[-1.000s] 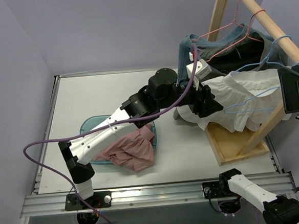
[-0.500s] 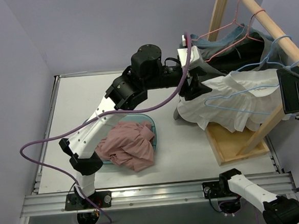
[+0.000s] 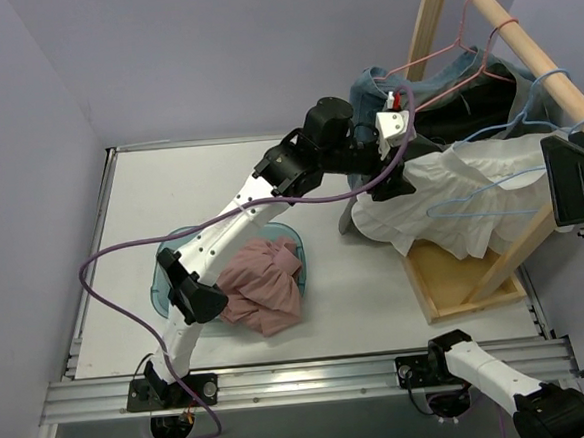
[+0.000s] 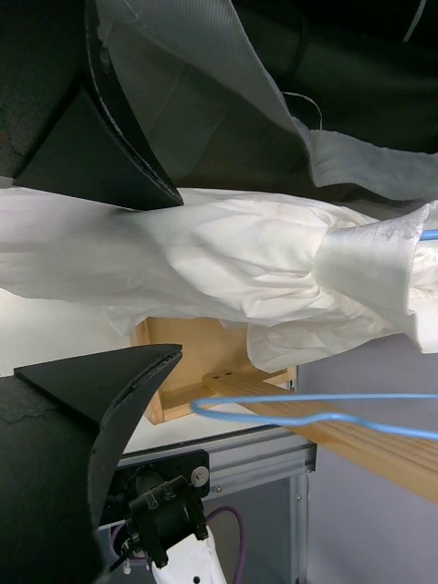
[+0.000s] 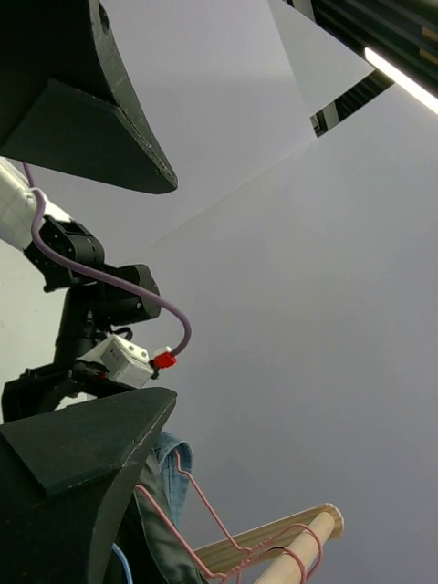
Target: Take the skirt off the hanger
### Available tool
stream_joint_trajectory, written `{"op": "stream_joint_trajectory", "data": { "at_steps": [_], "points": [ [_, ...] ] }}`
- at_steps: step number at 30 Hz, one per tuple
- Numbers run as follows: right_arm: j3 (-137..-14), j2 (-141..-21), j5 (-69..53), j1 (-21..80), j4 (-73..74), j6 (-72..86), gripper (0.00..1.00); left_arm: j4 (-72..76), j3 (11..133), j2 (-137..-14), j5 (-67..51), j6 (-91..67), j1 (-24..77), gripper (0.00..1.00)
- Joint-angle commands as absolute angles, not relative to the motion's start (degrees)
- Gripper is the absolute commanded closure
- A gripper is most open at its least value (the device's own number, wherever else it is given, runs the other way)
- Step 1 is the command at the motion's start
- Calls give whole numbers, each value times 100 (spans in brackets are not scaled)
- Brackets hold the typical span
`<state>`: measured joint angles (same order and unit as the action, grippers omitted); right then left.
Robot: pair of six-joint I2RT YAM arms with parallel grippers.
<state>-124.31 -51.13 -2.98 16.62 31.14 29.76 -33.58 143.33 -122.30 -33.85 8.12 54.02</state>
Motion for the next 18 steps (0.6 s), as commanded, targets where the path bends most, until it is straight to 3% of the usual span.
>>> {"op": "stream_joint_trajectory", "data": {
  "at_steps": [1, 7, 10, 13, 18],
  "points": [
    [-12524, -5115, -352, 1714, 2935, 2874, 18, -2989, 14686, -12287, -3735, 695, 5440, 32],
    [-12472, -5150, -430, 1714, 2900, 2900, 18, -2874, 14844, -12550, -3753, 545, 5555, 36],
    [-12463, -5150, -439, 1714, 2909, 2909, 18, -2672, 15072, -12726, -3814, 282, 5581, 53],
    [-12472, -5159, -413, 1714, 2935, 2883, 18, -2426, 15362, -12963, -3954, -147, 5599, 62],
    [-12559, -5194, -387, 1723, 3014, 2857, 18, -2461, 15723, -13332, -4113, -413, 5660, 60]
  ]
}}
